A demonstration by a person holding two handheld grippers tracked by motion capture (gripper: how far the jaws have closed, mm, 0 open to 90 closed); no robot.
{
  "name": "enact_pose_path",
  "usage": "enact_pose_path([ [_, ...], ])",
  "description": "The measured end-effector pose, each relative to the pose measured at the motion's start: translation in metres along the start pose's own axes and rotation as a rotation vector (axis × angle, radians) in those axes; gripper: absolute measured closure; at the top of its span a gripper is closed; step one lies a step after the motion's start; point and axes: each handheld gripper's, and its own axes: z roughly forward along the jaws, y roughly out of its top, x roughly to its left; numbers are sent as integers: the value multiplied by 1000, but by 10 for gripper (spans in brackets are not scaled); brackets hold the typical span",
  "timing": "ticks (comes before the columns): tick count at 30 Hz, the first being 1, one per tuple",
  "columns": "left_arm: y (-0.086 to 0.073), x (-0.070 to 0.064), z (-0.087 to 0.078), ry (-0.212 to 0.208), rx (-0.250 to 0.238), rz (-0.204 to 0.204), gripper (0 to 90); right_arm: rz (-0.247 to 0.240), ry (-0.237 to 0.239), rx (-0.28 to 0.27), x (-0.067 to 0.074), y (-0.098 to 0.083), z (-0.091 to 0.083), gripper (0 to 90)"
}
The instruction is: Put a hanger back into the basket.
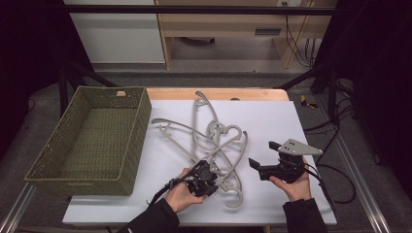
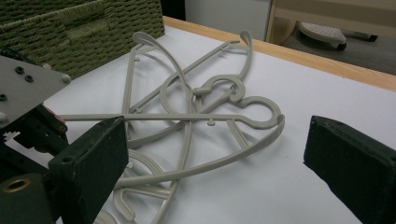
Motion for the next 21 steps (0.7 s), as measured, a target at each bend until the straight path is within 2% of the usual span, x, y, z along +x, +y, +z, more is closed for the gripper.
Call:
enact_pose_path([
  [6, -2, 3, -10, -20, -33, 3, 813, -2, 0, -1, 0, 0, 0, 72],
  [7, -3, 4, -13, -36, -48, -5, 813, 0, 0, -2, 0, 0, -1, 73],
  [11, -4, 5, -19, -41, -62, -1, 814, -2, -1, -8, -1, 0, -2, 76],
  [21, -6, 6, -53, -52, -137, 22, 815, 6, -5, -22, -3, 2, -7, 78],
])
